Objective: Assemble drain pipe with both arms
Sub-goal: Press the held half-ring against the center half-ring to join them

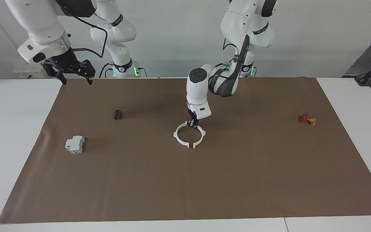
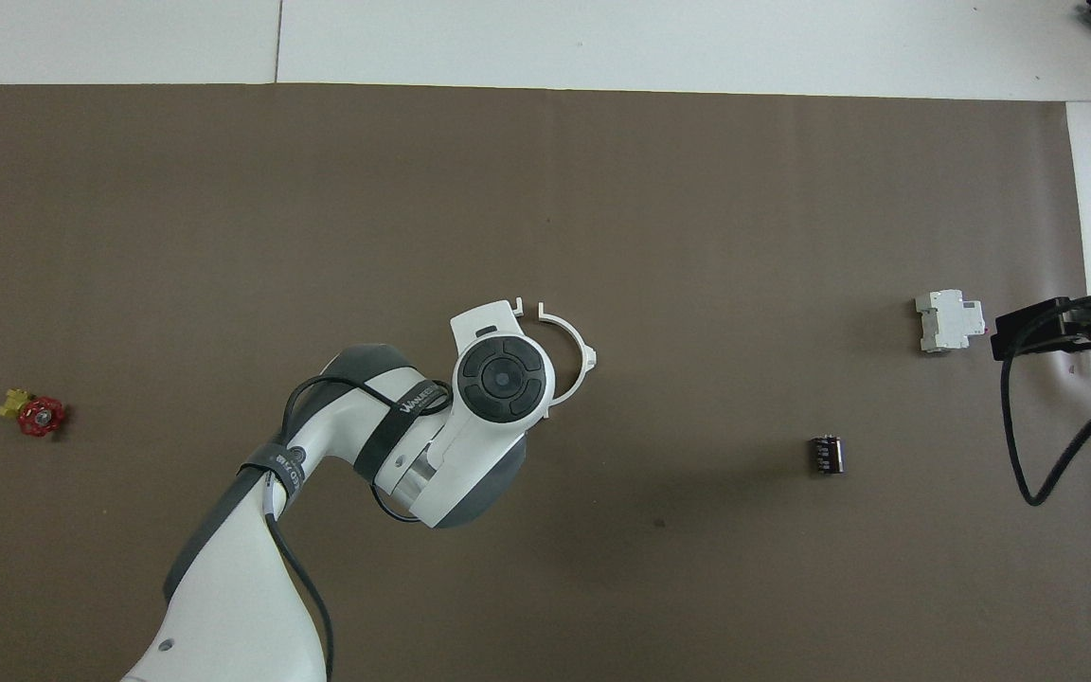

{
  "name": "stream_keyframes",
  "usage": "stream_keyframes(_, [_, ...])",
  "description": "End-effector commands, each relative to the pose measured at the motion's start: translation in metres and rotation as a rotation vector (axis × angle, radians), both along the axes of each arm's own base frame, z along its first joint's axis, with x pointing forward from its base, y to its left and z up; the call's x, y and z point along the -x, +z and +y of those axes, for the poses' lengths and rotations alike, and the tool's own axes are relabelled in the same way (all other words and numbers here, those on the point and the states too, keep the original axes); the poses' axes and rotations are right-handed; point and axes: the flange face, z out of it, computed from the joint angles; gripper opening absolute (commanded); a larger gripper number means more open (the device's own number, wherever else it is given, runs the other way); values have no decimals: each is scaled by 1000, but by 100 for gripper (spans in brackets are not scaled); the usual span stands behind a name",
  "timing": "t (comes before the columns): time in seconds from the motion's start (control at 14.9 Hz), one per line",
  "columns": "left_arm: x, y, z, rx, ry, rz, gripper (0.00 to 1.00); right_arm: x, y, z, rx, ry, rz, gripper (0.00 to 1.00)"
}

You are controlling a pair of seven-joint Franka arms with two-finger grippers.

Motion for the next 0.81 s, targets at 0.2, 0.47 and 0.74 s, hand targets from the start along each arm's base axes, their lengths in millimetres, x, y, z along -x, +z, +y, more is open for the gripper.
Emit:
stream_keyframes(0.2, [-2,-1,-7,-35,-30,-37,0,6,4,-3,-26,19,1,100])
stream_keyframes(0.47, [-3,-3,-8,-38,-27,-33,0,6,4,-4,-24,19,1,100])
stream_keyframes(0.74, [1,-21,-22,-69,-48,-5,0,6,4,-3,-26,19,1,100])
